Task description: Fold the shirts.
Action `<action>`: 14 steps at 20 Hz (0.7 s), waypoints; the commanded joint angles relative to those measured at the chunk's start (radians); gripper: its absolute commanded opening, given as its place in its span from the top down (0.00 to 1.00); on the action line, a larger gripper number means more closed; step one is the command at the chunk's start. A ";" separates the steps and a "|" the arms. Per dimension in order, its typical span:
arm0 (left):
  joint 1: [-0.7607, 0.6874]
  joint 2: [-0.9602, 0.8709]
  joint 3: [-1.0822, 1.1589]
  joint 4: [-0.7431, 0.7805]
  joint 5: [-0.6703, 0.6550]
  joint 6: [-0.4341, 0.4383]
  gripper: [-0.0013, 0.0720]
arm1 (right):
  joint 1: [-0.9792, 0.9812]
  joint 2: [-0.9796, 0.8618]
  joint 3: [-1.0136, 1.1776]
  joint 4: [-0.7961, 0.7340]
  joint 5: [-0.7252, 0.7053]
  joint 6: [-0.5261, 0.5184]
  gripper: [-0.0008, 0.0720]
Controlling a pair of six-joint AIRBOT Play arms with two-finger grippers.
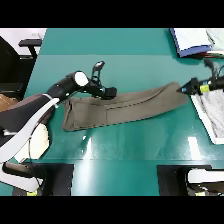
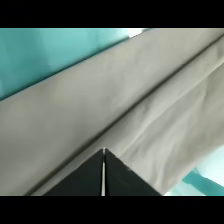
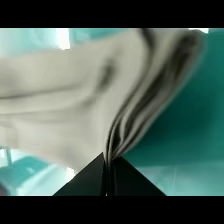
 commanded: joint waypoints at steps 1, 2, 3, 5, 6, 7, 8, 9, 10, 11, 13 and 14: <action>-0.048 -0.121 0.105 -0.009 -0.011 -0.003 0.95 | 0.082 0.124 0.087 0.155 0.020 0.024 0.97; -0.064 -0.147 0.130 -0.010 -0.015 -0.003 0.95 | 0.120 0.150 0.111 0.176 0.018 0.035 0.96; -0.077 -0.169 0.150 -0.008 -0.026 -0.003 0.95 | 0.155 0.170 0.135 0.181 0.018 0.047 0.97; -0.098 -0.202 0.175 -0.005 -0.053 -0.003 0.95 | 0.222 0.207 0.177 0.180 0.002 0.071 0.97; -0.104 -0.212 0.175 -0.006 -0.061 -0.003 0.95 | 0.256 0.219 0.196 0.180 -0.011 0.084 0.97; -0.107 -0.221 0.175 -0.006 -0.066 -0.007 0.95 | 0.285 0.225 0.214 0.180 -0.018 0.093 0.97; -0.108 -0.226 0.175 -0.006 -0.071 -0.008 0.95 | 0.310 0.226 0.233 0.180 -0.019 0.100 0.96; -0.108 -0.228 0.174 -0.006 -0.073 -0.008 0.95 | 0.339 0.226 0.245 0.180 -0.023 0.105 0.96; -0.108 -0.228 0.175 -0.006 -0.068 -0.008 0.95 | 0.368 0.226 0.252 0.180 -0.032 0.114 0.96; -0.108 -0.228 0.177 -0.006 -0.060 -0.008 0.95 | 0.396 0.225 0.254 0.180 -0.047 0.116 0.96; -0.105 -0.226 0.188 -0.005 -0.062 -0.006 0.95 | 0.446 0.225 0.254 0.181 -0.076 0.116 0.96; -0.098 -0.224 0.208 0.000 -0.091 -0.006 0.95 | 0.468 0.224 0.254 0.180 -0.090 0.116 0.96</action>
